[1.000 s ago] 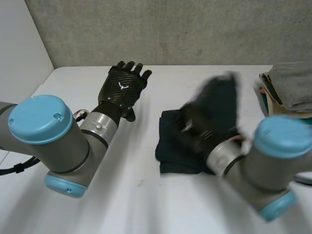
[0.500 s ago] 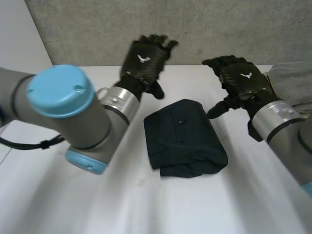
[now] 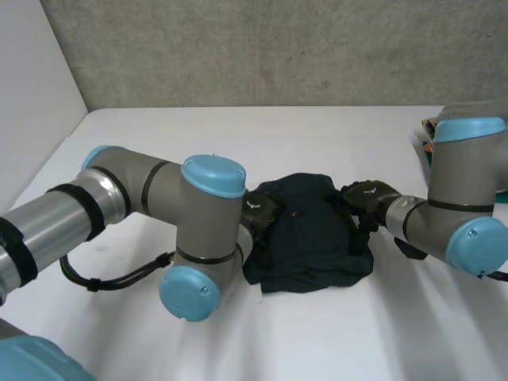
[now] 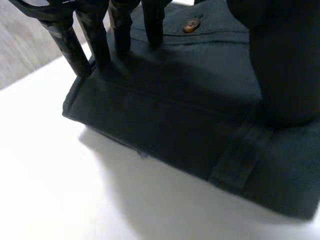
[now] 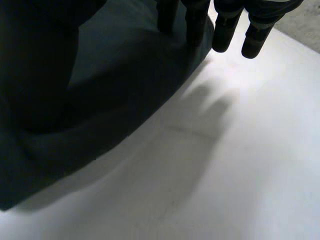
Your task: Fold the laundry.
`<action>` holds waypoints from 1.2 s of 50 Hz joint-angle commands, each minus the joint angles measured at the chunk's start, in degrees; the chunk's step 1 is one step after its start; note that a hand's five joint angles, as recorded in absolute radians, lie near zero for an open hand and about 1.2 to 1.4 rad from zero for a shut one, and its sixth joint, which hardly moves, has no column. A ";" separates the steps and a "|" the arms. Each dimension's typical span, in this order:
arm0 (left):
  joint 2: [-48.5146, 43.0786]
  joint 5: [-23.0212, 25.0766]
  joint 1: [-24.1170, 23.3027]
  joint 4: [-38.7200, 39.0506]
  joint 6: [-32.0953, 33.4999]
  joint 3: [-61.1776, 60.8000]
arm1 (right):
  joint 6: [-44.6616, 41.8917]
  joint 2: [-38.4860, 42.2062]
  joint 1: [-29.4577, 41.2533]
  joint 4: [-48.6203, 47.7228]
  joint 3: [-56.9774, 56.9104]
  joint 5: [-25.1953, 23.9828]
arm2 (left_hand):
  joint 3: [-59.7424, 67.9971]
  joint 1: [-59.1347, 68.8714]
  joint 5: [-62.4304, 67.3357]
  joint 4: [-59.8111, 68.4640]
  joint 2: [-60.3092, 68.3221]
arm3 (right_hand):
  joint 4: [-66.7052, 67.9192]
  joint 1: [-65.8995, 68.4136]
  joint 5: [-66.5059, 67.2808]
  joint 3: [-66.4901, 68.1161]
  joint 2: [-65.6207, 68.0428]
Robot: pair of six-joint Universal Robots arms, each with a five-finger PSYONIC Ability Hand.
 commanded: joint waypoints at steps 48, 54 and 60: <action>23.45 41.28 7.28 2.25 -0.42 -3.43 | -9.36 -7.33 12.58 -64.29 39.97 5.11 | -0.77 0.57 -1.39 -0.25 -0.48 | -1.96 -0.02 -2.64 -1.88 -1.98; 23.45 41.19 7.19 2.34 -0.33 -3.87 | -9.54 -5.05 12.23 -64.03 34.88 4.68 | -0.77 0.57 -1.39 -0.25 -0.48 | 39.64 41.58 38.96 39.72 39.61; 23.62 41.19 7.28 2.52 -0.42 -3.34 | -9.10 -4.95 11.70 -63.42 31.18 4.94 | -0.77 0.57 -1.39 -0.25 -0.48 | 68.04 69.98 67.36 68.12 68.02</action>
